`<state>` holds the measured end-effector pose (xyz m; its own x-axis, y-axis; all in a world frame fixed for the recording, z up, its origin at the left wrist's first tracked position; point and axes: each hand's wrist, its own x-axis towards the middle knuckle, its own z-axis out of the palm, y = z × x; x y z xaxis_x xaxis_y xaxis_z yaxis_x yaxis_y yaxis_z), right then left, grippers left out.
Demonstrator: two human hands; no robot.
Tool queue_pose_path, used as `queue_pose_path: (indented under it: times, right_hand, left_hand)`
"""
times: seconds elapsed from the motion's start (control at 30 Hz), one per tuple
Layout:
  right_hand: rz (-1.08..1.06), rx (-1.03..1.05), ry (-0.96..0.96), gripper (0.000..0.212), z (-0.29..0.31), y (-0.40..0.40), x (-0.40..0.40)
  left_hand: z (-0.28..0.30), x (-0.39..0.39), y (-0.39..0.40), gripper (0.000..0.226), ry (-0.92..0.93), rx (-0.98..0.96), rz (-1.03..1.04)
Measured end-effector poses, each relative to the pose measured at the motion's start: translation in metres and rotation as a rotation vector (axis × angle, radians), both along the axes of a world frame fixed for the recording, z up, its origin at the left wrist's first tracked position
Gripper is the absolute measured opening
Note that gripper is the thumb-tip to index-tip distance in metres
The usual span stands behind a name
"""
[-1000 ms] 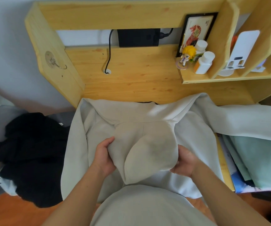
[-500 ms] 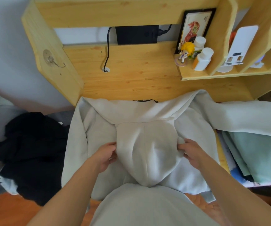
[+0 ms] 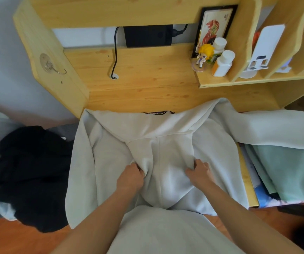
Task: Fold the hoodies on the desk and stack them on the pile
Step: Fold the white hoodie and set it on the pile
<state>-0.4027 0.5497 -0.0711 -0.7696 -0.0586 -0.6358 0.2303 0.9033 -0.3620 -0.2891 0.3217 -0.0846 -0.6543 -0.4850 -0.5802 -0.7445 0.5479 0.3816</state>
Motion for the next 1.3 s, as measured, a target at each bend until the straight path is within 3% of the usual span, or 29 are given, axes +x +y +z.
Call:
queue_pose_path:
  times: [0.33,0.43,0.5,0.63,0.7,0.77,0.87,0.93,1.03,1.2,1.3]
  right_hand:
    - [-0.154,0.029,0.038,0.02,-0.001,0.014,-0.005]
    - [-0.133,0.019,0.081,0.036,-0.005,0.011,-0.003]
    - [-0.128,0.024,0.081,0.046,-0.008,0.011,-0.005]
    - [-0.144,0.002,0.127,0.036,-0.009,0.014,-0.015]
    - [-0.294,-0.136,0.17,0.023,-0.005,0.018,-0.023]
    - [-0.528,-0.463,0.116,0.019,0.002,0.022,-0.034]
    - [-0.85,-0.886,-0.109,0.025,0.015,0.022,-0.044]
    - [-1.03,-0.758,-0.177,0.026,0.012,0.021,-0.046]
    - [-0.975,-0.451,-0.108,0.029,0.001,0.017,-0.039]
    - [-0.828,-0.496,-0.256,0.06,0.005,-0.001,-0.021]
    - [-0.809,-0.477,-0.284,0.055,-0.004,-0.004,-0.025]
  left_hand:
    - [-0.008,-0.021,-0.008,0.032,-0.163,-0.048,-0.006]
    - [-0.006,-0.017,-0.006,0.022,-0.068,-0.005,0.041]
    - [0.002,-0.01,-0.007,0.012,0.04,0.058,0.181]
    - [0.023,0.012,-0.041,0.017,0.328,0.236,0.612]
    - [0.039,0.017,-0.064,0.025,0.502,0.467,0.796]
    - [0.049,0.018,-0.082,0.028,0.604,0.682,0.903]
    - [0.036,0.017,-0.082,0.025,0.512,0.968,1.079]
    - [0.02,0.016,-0.067,0.021,0.332,0.959,1.166]
    - [0.012,0.011,-0.043,0.048,0.214,0.905,1.188]
    - [0.022,-0.003,-0.027,0.05,0.383,0.924,1.095]
    - [0.023,-0.006,-0.025,0.024,0.442,0.854,1.002]
